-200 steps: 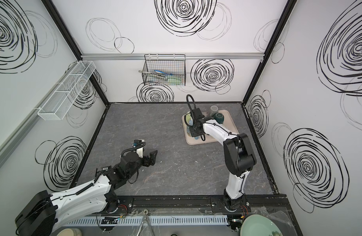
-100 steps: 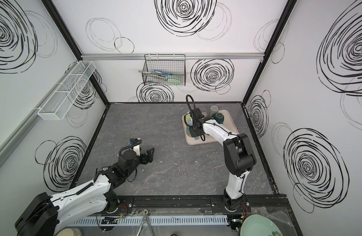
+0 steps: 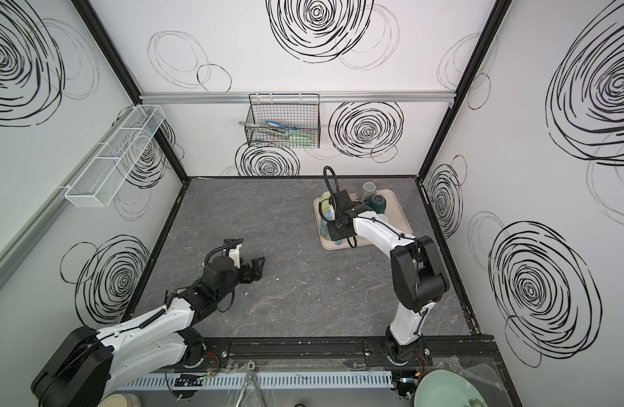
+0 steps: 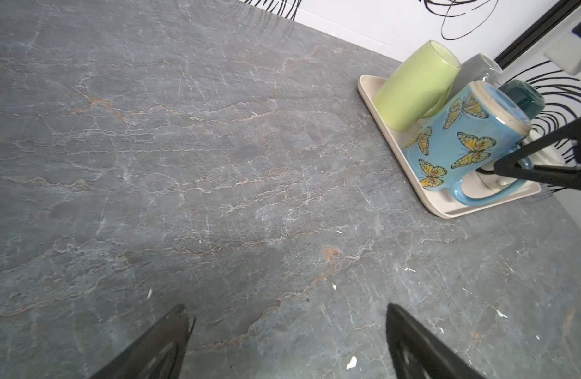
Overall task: Turn the mug right side up
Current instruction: Rotate the mug on the tray.
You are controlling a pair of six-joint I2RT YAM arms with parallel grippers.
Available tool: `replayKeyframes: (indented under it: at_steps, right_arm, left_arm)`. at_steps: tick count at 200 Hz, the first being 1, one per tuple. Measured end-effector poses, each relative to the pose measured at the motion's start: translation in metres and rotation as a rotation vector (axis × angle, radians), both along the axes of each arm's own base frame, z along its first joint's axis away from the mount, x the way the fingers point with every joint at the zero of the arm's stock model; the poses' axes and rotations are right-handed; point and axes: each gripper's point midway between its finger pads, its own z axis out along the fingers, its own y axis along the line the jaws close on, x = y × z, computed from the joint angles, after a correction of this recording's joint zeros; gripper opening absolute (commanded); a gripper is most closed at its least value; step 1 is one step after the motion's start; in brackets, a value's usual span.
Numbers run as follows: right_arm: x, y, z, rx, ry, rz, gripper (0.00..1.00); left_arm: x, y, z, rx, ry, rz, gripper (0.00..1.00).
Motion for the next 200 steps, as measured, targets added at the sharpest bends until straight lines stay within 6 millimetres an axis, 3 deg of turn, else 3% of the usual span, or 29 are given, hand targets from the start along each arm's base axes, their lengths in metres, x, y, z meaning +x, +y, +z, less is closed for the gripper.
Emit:
replayKeyframes:
  at_steps: [106,171,200]
  right_arm:
    - [-0.026,-0.002,0.006,0.097,0.002,-0.008,0.00]
    - [-0.017,-0.001,0.003,0.077,0.013,-0.014,0.00]
    - [-0.008,0.000,0.002,0.061,0.012,-0.020,0.13]
  left_arm:
    - [-0.001,-0.008,0.012,-0.051,-0.043,-0.042,0.99]
    - [-0.002,-0.008,0.017,-0.060,-0.060,-0.041,0.97]
    - [-0.002,-0.007,0.017,-0.060,-0.062,-0.041,0.97]
